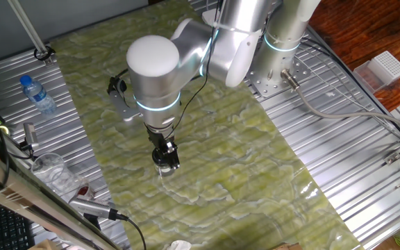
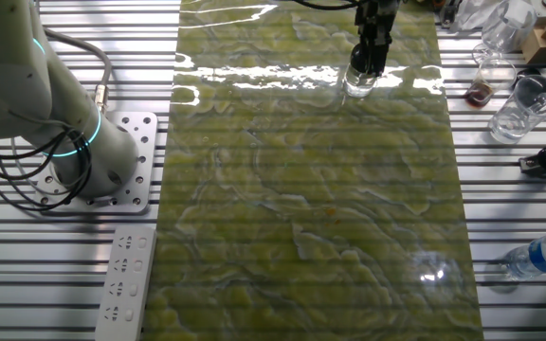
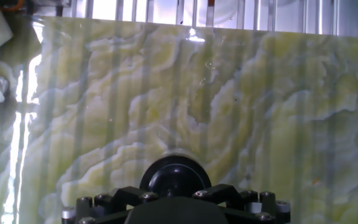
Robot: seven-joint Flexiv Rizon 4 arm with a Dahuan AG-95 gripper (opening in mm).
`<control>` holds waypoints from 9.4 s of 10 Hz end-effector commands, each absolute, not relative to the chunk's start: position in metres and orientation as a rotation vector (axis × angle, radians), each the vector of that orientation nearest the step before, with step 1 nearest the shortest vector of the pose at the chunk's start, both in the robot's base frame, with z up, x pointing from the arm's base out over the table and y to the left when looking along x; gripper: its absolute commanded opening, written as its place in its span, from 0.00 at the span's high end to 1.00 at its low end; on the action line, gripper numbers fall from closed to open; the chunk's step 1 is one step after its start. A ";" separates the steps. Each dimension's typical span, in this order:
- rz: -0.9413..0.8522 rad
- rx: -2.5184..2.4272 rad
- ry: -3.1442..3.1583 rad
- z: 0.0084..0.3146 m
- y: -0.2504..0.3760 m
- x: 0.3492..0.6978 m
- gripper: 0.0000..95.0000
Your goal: Screw the lid onto the jar
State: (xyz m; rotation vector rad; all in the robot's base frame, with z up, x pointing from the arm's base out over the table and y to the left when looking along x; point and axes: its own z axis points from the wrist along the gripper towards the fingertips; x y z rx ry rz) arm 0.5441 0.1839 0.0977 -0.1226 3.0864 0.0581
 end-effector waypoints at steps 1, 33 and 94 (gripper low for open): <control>0.059 -0.121 3.087 0.097 0.183 0.544 0.20; 0.027 0.286 3.062 0.092 0.181 0.549 0.60; -0.032 -0.991 2.895 0.097 0.162 0.557 0.80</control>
